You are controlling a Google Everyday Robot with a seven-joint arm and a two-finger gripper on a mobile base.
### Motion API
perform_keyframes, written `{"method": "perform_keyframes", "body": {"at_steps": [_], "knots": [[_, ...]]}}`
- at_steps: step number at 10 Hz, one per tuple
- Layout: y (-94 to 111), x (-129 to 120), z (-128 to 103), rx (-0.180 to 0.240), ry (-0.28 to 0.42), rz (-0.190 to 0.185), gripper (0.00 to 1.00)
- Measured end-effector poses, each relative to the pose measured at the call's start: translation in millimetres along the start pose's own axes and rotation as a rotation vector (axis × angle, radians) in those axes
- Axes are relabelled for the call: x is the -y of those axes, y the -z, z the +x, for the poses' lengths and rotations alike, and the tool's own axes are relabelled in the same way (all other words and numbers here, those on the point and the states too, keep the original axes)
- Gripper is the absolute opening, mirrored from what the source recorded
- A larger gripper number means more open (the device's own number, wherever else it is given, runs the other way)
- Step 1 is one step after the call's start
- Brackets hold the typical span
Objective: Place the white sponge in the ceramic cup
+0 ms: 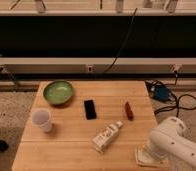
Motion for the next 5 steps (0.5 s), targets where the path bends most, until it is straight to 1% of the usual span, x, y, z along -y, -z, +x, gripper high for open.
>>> {"method": "perform_keyframes", "body": {"at_steps": [2,5], "knots": [[-2.4,-1.1,3.2,0.0,-0.009,-0.001,0.8],[-9.0,-4.7,8.1,0.014,-0.032,-0.01,0.8]]}}
